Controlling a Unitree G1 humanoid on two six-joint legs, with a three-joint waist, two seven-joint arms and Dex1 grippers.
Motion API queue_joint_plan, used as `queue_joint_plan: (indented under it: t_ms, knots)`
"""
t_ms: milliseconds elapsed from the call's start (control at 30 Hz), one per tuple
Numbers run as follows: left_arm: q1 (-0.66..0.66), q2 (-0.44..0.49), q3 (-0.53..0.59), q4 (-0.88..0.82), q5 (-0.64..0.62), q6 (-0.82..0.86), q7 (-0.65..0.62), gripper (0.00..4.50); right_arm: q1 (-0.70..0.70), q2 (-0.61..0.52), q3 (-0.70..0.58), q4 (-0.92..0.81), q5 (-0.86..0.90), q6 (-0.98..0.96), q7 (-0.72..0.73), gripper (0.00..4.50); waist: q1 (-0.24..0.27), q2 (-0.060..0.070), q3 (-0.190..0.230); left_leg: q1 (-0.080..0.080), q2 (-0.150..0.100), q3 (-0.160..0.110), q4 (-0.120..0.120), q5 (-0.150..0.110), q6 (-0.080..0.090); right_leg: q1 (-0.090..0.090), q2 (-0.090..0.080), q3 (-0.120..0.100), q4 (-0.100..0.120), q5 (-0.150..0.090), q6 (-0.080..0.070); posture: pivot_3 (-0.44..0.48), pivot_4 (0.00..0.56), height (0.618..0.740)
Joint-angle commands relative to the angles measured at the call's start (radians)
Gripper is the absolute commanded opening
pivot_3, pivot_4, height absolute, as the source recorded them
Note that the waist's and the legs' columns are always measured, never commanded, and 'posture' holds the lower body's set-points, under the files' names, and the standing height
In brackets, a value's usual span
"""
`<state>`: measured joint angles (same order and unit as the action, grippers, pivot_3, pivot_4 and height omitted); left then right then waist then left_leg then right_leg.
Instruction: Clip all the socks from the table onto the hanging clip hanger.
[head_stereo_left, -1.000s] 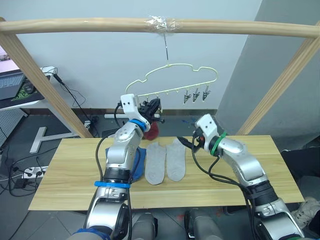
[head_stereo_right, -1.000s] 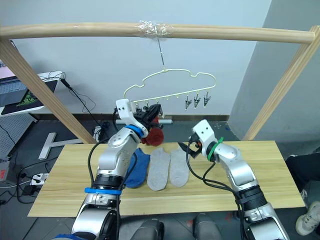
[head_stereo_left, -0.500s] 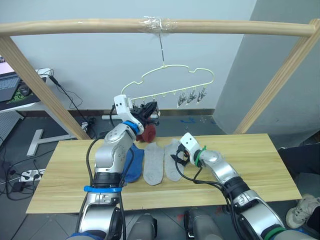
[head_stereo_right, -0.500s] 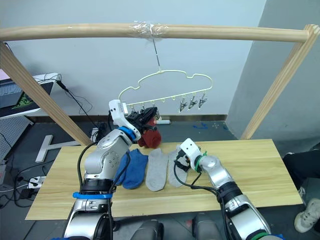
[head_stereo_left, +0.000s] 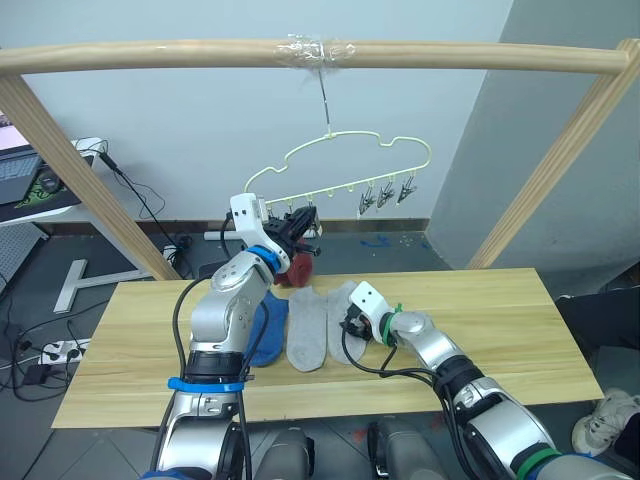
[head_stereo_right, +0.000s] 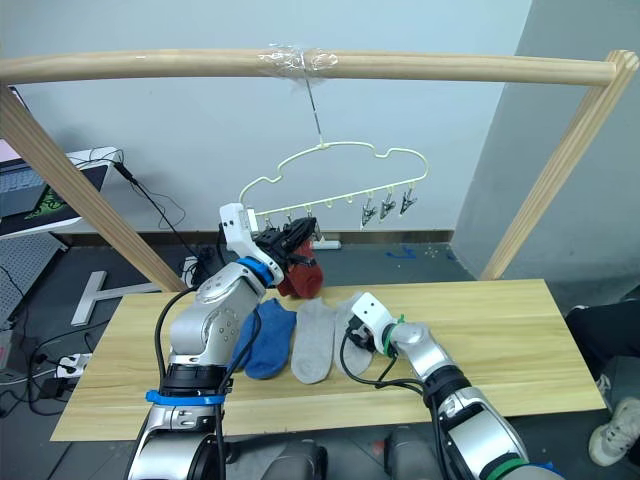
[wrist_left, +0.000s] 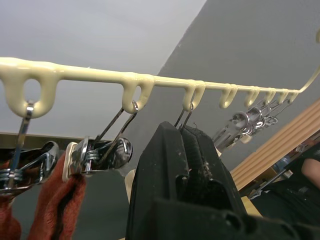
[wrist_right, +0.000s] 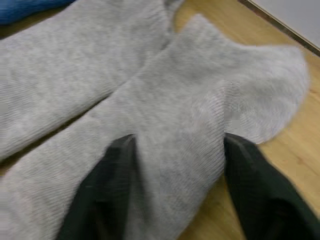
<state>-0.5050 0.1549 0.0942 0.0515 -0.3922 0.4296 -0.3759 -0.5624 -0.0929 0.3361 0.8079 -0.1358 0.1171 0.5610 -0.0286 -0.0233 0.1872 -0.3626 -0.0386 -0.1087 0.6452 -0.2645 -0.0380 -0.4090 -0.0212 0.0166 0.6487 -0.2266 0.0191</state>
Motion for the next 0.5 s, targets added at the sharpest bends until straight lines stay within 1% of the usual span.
queue_joint_plan:
  t_ms: [33,133,167,300,367,500]
  knots:
    - [0.002,0.004,-0.006,-0.012,0.010,-0.007,0.002,0.00,0.036,-0.023,0.000,0.000,-0.005,0.027,0.040,1.14,0.000,0.000,0.000,0.000,0.000,0.000,0.000,0.000,0.000,0.000,0.000,0.000,0.000,0.000,0.000,0.043,0.148,0.740]
    - [0.002,-0.001,-0.008,-0.015,0.008,-0.005,0.002,0.00,0.076,-0.062,0.000,-0.053,-0.006,0.027,0.075,0.15,0.000,0.000,-0.001,0.000,0.000,0.000,0.000,0.000,0.000,0.001,0.000,0.000,0.000,-0.001,0.002,0.041,0.146,0.740]
    - [0.001,-0.001,-0.008,-0.014,0.007,-0.005,0.002,0.00,0.090,-0.079,-0.003,-0.079,-0.006,0.022,0.082,0.04,0.000,0.000,-0.001,0.000,0.000,0.000,0.000,0.000,0.000,0.001,0.000,0.000,0.000,-0.001,0.002,0.041,0.146,0.740]
    - [0.001,0.005,-0.004,-0.012,0.005,-0.005,-0.001,0.00,0.138,-0.146,0.002,-0.200,-0.007,-0.026,0.125,0.04,0.003,0.000,-0.001,0.000,0.000,0.000,0.000,0.000,0.000,0.001,0.000,0.000,0.000,-0.002,0.004,0.040,0.147,0.740]
    - [0.003,0.006,0.005,-0.015,-0.008,0.010,-0.002,0.00,0.159,-0.196,0.016,-0.289,-0.022,-0.121,0.146,0.04,0.003,0.000,-0.001,0.000,0.000,0.000,0.000,0.000,0.000,0.001,-0.001,0.000,-0.001,-0.002,0.004,0.037,0.150,0.740]
    - [0.004,0.005,0.016,-0.021,-0.031,0.036,-0.006,0.00,0.171,-0.247,0.033,-0.365,-0.052,-0.224,0.139,0.04,-0.003,0.000,-0.001,0.000,0.000,0.001,0.000,0.000,0.000,0.001,0.000,0.000,-0.001,-0.002,0.005,0.031,0.152,0.740]
